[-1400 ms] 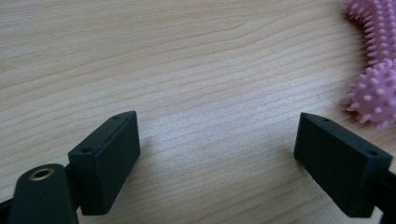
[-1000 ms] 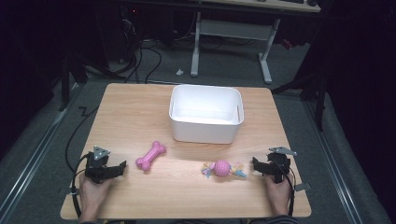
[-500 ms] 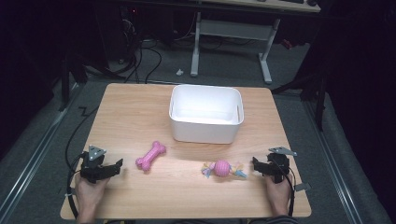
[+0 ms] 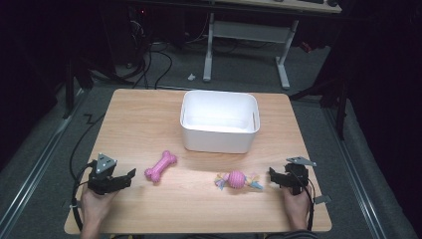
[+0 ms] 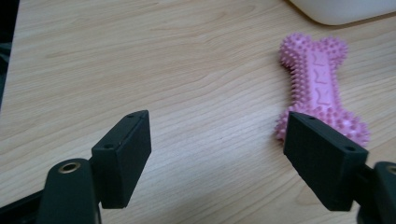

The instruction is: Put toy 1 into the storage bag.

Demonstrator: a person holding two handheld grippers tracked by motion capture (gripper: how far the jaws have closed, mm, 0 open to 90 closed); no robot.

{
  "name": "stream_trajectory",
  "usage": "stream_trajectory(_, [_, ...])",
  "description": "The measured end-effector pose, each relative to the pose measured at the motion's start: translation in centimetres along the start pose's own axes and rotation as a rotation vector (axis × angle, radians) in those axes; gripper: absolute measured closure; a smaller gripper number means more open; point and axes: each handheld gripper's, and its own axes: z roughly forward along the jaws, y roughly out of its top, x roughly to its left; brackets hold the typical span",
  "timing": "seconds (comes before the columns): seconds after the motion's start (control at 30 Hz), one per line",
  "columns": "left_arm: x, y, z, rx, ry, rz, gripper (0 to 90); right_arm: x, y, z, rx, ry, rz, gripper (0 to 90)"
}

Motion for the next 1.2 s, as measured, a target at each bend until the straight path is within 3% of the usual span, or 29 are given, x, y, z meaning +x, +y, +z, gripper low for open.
stream_trajectory(0.17, [-0.7, 1.1, 0.0, 0.01, -0.053, -0.001, 25.5, 0.1, 0.0, -0.1, -0.002, 0.005, -0.005, 17.0])
stream_trajectory(0.63, [-3.0, 3.7, 0.5, -0.004, -0.102, 0.042, 25.5, 0.1, 0.0, -0.1, -0.005, 0.006, -0.004, 17.4])
stream_trajectory(0.8, [-4.0, 4.3, 1.7, 0.033, -0.116, 0.082, 25.7, 0.1, -0.1, -0.1, -0.006, 0.007, -0.004, 17.7])
stream_trajectory(0.9, [-4.3, 4.4, 2.1, 0.036, -0.118, 0.09, 25.5, 0.1, -0.1, -0.1, -0.007, 0.006, -0.006, 17.8])
stream_trajectory(1.1, [-5.2, 5.2, 3.7, 0.06, -0.162, 0.113, 24.3, 0.1, -0.1, -0.1, -0.007, 0.006, -0.006, 17.8])
stream_trajectory(1.2, [-5.5, 5.5, 4.2, 0.074, -0.16, 0.124, 24.3, 0.1, -0.1, -0.1, -0.007, 0.007, -0.007, 17.9])
